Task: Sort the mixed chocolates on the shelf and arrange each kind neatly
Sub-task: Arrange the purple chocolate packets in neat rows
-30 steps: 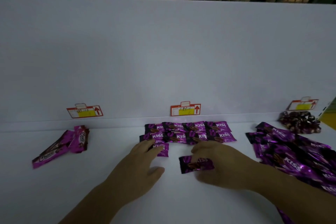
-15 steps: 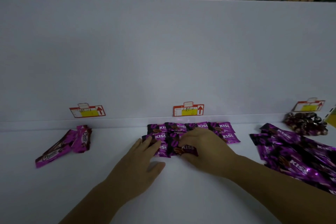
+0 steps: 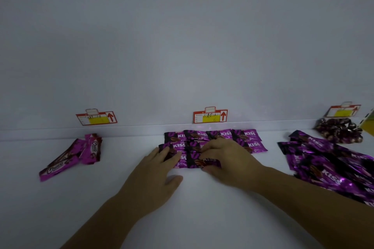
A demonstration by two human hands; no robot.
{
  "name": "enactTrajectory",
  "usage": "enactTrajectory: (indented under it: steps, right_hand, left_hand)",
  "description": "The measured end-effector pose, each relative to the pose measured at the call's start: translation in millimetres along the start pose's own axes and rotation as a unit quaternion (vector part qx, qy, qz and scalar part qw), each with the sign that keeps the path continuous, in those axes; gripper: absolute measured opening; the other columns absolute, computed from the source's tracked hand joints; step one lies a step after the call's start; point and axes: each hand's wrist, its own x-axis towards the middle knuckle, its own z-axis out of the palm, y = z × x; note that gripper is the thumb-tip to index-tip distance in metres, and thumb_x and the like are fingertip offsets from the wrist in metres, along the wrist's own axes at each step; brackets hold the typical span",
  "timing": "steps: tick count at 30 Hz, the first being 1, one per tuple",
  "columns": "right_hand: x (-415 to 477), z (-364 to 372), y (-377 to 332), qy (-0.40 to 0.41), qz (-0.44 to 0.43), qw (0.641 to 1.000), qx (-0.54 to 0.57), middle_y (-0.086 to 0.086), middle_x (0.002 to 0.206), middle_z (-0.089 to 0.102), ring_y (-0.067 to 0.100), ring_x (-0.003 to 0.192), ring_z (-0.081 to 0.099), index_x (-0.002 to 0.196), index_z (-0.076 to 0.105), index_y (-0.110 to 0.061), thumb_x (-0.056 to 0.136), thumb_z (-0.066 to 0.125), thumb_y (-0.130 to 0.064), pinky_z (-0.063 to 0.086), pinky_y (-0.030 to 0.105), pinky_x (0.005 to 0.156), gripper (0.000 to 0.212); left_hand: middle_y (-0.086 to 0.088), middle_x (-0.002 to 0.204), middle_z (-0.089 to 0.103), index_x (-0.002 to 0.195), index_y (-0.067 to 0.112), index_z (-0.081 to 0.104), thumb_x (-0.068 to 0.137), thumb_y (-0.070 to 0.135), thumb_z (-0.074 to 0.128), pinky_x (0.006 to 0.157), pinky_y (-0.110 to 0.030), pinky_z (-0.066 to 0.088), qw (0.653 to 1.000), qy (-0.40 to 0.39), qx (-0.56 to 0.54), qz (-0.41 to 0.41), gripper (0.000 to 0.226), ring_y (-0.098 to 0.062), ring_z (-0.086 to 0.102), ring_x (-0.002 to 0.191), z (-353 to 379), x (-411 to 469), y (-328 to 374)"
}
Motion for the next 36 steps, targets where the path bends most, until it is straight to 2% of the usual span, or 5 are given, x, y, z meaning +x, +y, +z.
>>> enactTrajectory:
  steps: [4, 17, 25, 31, 36]
  right_hand:
    - [0, -2, -3, -0.017, 0.005, 1.0, -0.002, -0.002, 0.103, 0.067, 0.016, 0.091, 0.061, 0.103, 0.071, -0.02, 0.081, 0.062, -0.037, 0.052, 0.034, 0.08, 0.029]
    - [-45, -33, 15, -0.02, 0.103, 0.993, -0.062, 0.004, 0.12, 0.062, 0.022, 0.11, 0.057, 0.112, 0.066, -0.019, 0.082, 0.056, -0.034, 0.044, 0.034, 0.096, 0.035]
    - [-101, -69, 33, -0.051, 0.144, 0.984, -0.095, 0.003, 0.138, 0.05, 0.021, 0.123, 0.049, 0.123, 0.059, -0.023, 0.084, 0.064, -0.033, 0.033, 0.026, 0.099, 0.041]
    - [-157, -115, 63, -0.025, 0.196, 0.979, -0.048, -0.006, 0.142, 0.043, 0.008, 0.13, 0.036, 0.13, 0.054, -0.024, 0.092, 0.055, -0.036, 0.021, 0.013, 0.101, 0.039]
    - [-212, -128, 77, -0.033, 0.199, 0.978, 0.047, -0.017, 0.144, 0.035, -0.006, 0.128, 0.026, 0.133, 0.048, -0.033, 0.088, 0.052, -0.05, 0.018, 0.017, 0.106, 0.048]
  left_hand:
    - [0.009, 0.156, 0.002, 0.146, 0.036, 0.008, 0.085, 0.063, 0.017, 0.108, -0.024, -0.001, 1.0, 0.008, 0.014, 0.004, 0.068, -0.015, -0.003, 0.144, 1, 0, 0]
    - [-0.005, 0.141, 0.044, 0.138, 0.015, 0.04, 0.089, 0.025, 0.057, 0.11, -0.032, 0.024, 0.969, 0.192, -0.149, -0.051, 0.053, -0.021, 0.034, 0.133, -8, 4, 3]
    - [0.003, 0.143, 0.041, 0.134, 0.02, 0.046, 0.089, 0.03, 0.056, 0.104, -0.019, 0.017, 0.985, 0.122, -0.101, 0.067, 0.047, -0.011, 0.031, 0.133, 1, 0, 32]
    - [0.03, 0.133, 0.026, 0.123, 0.051, 0.027, 0.09, 0.038, 0.053, 0.101, -0.011, 0.017, 0.984, -0.014, -0.139, 0.109, 0.043, 0.01, 0.025, 0.122, 8, -13, 109]
    - [0.035, 0.134, 0.006, 0.141, 0.045, 0.012, 0.087, 0.05, 0.051, 0.106, -0.013, 0.011, 0.975, -0.103, -0.144, 0.132, 0.067, 0.013, 0.009, 0.128, 36, -16, 188]
